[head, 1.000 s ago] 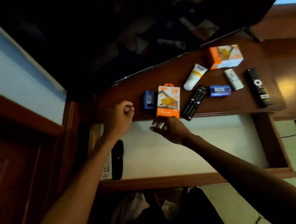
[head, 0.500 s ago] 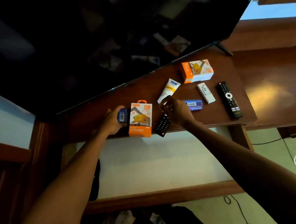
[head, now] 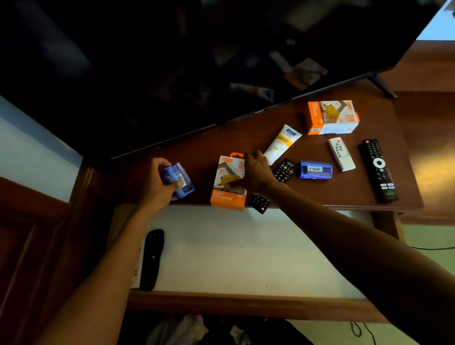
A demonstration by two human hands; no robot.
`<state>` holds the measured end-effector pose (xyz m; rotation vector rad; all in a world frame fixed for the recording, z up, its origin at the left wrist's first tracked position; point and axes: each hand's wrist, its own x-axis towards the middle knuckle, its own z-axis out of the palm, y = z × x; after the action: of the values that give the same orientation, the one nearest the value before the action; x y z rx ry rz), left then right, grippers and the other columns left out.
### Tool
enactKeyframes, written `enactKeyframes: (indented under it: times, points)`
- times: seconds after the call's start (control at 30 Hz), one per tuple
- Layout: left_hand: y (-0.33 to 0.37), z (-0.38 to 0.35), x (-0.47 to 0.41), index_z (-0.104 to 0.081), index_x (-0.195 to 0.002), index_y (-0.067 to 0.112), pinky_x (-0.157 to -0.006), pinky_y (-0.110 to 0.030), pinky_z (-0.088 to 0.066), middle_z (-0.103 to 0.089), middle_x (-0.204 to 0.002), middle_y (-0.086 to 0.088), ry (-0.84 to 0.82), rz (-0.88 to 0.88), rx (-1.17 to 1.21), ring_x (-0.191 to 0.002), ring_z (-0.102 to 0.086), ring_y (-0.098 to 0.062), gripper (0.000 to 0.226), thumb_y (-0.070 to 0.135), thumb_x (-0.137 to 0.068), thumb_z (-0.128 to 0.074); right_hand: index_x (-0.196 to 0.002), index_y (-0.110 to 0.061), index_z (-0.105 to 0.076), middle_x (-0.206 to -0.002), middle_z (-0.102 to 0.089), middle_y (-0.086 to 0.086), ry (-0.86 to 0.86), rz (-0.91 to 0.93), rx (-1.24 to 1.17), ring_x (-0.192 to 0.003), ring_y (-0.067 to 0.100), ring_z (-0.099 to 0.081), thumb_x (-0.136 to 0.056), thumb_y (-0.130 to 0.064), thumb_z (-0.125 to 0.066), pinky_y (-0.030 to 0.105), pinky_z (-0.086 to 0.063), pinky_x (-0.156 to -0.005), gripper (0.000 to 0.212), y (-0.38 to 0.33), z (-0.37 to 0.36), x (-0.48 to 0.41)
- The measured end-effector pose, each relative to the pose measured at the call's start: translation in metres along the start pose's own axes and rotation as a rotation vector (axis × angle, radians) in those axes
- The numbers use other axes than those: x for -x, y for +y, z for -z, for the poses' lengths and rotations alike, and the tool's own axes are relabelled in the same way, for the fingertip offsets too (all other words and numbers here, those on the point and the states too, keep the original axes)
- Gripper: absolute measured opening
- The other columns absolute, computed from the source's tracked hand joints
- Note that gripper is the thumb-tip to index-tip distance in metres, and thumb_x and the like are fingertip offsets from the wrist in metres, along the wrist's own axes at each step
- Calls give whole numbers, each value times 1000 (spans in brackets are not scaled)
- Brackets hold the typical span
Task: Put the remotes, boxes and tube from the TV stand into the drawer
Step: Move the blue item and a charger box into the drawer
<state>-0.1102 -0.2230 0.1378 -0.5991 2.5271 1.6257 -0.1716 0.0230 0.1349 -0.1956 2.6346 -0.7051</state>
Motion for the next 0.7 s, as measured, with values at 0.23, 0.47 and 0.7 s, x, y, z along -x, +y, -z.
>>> enactKeyframes:
  times: [0.23, 0.47, 0.7]
  points:
    - [-22, 41, 18, -53, -103, 36, -66, -48, -62, -57, -115, -11, 19, 71, 185, -97, -64, -27, 52, -3, -77, -75, -120, -8, -34, -125, -47, 16, 25, 84, -197, -113, 31, -47, -58, -28, -91, 35, -42, -85, 86, -13, -28, 10]
    - [-26, 62, 37, -60, -102, 39, -76, -49, -60, -62, -118, -11, -28, 21, 245, -108, -64, -29, 50, -5, -79, -72, -110, -9, -45, -116, -58, 13, 96, 155, -336, -98, 23, -59, -67, -12, -85, 17, -47, -66, 59, -35, -39, 28]
    - [-67, 92, 65, -61, -120, 19, -58, -24, -58, -66, -103, 0, -55, 123, 321, -89, -67, -11, 48, -8, -81, -69, -111, -13, -54, -115, -62, 2, -32, 238, -387, -101, 14, -63, -72, -10, -82, 16, -54, -69, 48, -62, -74, 62]
